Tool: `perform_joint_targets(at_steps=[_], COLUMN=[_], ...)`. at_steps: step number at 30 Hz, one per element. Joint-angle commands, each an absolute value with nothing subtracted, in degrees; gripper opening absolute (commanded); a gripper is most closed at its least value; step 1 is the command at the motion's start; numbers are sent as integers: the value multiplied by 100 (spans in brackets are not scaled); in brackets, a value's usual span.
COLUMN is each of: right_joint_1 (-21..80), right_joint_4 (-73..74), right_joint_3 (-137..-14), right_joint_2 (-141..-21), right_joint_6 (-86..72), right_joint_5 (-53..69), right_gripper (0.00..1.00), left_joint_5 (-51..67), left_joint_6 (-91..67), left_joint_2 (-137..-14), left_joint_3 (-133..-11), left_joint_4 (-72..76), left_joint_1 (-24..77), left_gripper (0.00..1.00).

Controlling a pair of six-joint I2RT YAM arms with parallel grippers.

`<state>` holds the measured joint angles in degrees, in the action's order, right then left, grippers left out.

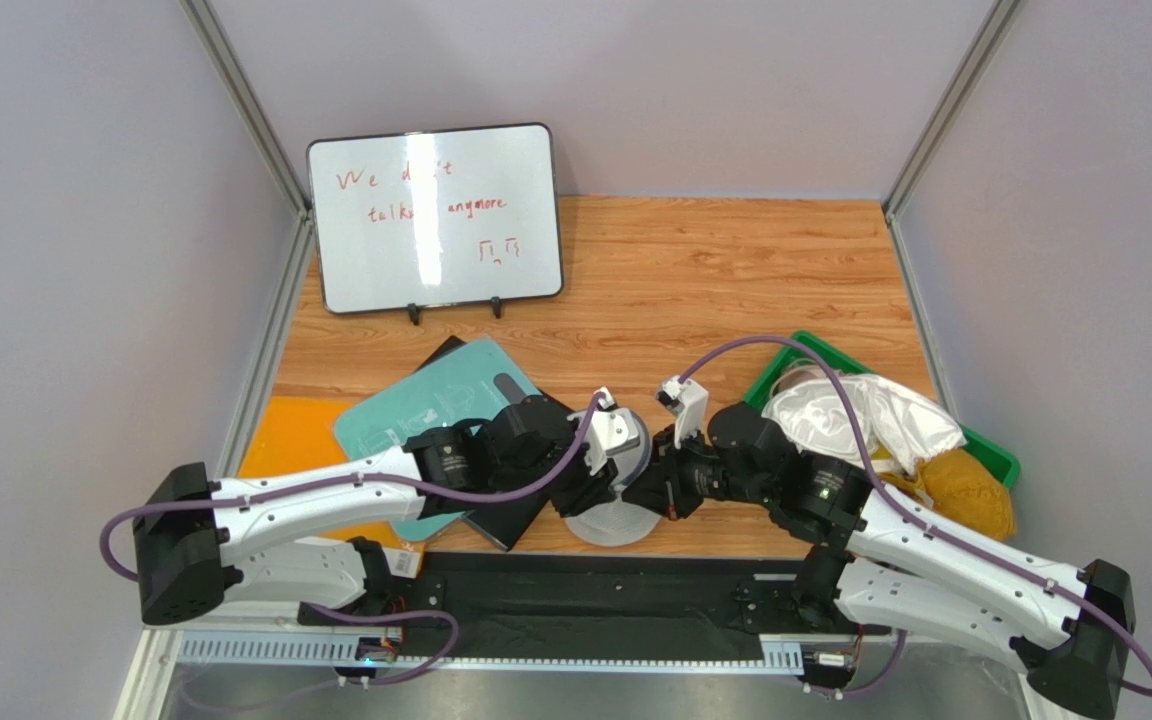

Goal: Unzip the laundry bag and remove the bra
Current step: Unzip the laundry bag at the center of the board.

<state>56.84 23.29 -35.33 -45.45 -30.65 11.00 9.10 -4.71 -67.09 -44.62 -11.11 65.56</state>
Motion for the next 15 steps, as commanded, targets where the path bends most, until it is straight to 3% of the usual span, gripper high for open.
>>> perform_joint_targets(at_steps=[1,7,13,15], right_joint_1=[5722,5722,5722,5713], right_joint_4=[2180,2390,2584,2619], right_joint_3=[-3700,-3735,-3762,-3779], right_joint_2=[-4500,-4474,-4465,-4474], right_joint_6=[-3076,-3024,-2997,-2979], right_joint_5=[976,686,431,378], right_gripper=[0,0,0,0], left_joint_5=[941,905,896,888], left_joint_6=[-510,-501,-483,-475], left_joint_2=[-6750,-6750,-6689,-6671], left_joint_3=[-4650,-4641,-4597,-4579], left_joint_4=[-923,-1019,-1081,-1107], left_joint_1=[6592,6592,6592,6583], left_gripper=[31,14,12,4])
